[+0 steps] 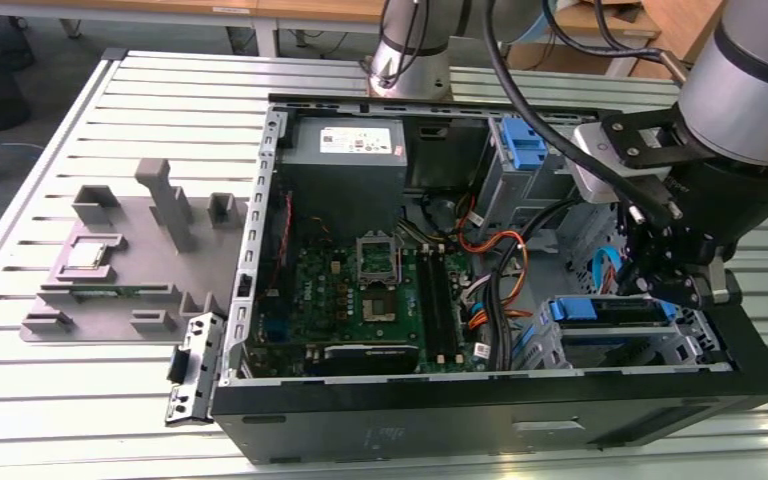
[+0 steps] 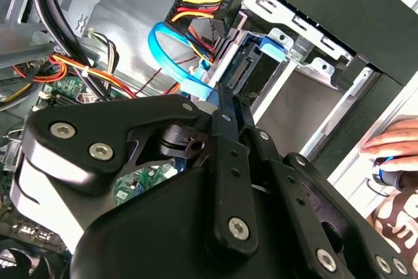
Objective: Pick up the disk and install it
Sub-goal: 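Insert the first disk wire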
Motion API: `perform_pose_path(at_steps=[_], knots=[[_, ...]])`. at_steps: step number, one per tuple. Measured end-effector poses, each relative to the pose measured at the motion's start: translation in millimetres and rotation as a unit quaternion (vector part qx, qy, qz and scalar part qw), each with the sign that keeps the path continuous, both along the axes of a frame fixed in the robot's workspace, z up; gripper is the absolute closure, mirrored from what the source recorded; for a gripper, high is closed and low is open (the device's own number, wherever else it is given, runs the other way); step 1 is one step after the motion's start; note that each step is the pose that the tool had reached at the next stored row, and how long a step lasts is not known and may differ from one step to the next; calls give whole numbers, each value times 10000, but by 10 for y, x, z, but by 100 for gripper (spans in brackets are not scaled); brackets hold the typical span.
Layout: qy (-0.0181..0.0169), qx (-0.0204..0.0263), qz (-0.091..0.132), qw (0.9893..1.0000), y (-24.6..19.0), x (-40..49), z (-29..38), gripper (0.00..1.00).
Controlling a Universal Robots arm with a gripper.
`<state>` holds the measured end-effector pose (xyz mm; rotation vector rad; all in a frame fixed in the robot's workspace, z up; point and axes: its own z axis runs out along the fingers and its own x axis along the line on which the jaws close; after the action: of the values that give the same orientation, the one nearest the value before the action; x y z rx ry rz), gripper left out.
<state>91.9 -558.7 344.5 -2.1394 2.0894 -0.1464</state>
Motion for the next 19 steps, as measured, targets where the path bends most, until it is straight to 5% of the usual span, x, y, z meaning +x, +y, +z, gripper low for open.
perform_pose_path(at_steps=[12, 19], knots=[[-67, 2, 29, 10000, -9, -17, -2, 84], [-71, 3, 33, 10000, -10, -18, -3, 84]])
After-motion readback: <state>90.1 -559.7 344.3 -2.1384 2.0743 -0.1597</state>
